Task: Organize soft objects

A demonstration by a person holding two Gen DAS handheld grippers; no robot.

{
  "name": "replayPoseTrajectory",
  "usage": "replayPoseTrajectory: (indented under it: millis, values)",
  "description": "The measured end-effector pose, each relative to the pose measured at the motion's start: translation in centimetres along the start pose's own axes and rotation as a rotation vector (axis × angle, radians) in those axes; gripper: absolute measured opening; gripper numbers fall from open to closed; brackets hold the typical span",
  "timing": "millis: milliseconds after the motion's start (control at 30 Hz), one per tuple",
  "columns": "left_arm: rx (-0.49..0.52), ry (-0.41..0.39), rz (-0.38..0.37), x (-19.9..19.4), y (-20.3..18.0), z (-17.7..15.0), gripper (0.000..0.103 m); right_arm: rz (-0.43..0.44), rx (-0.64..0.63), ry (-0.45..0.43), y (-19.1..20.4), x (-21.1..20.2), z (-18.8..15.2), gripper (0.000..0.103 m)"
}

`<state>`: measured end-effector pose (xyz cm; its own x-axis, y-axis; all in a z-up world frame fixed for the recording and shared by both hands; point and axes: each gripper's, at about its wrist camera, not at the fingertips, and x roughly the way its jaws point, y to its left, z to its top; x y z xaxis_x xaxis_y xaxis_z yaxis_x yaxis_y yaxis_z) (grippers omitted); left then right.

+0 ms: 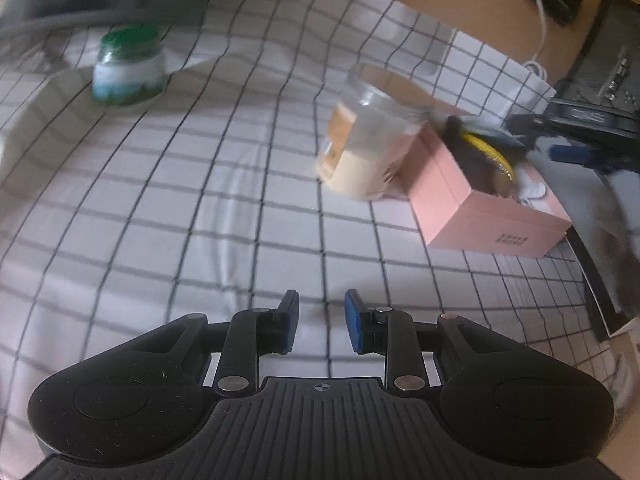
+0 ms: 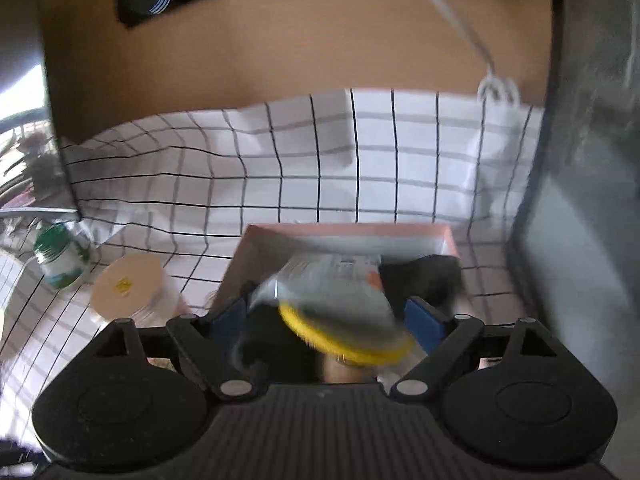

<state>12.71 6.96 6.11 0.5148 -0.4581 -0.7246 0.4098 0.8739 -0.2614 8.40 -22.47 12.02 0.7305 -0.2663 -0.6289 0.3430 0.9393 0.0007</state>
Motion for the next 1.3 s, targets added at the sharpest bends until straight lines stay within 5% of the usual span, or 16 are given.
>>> replayPoseTrajectory:
  millis: [200, 533, 700, 967, 1300]
  values:
    - [-0.008, -0.041, 0.058, 0.5, -2.5, -1.6, 0.028, 0.090, -0.065, 0.056, 0.0, -4.5, -4.7, 0.092]
    - [0.025, -0.170, 0.303, 0.1, -8.6, -6.3, 0.029, 0.187, -0.169, 0.240, -0.6, -1.4, -12.2, 0.093]
    - [-0.020, -0.209, 0.378, 0.6, -10.1, -6.8, 0.029, 0.169, -0.249, 0.185, -0.5, -0.5, -13.1, 0.103]
    - [-0.033, -0.250, 0.464, 0.7, -13.0, -8.5, 0.029, 0.201, -0.263, 0.129, -1.3, 0.7, -12.7, 0.103]
    - [-0.054, -0.259, 0.475, 0.8, -13.6, -8.8, 0.029, 0.235, -0.273, 0.040, -1.5, 0.5, -13.6, 0.103]
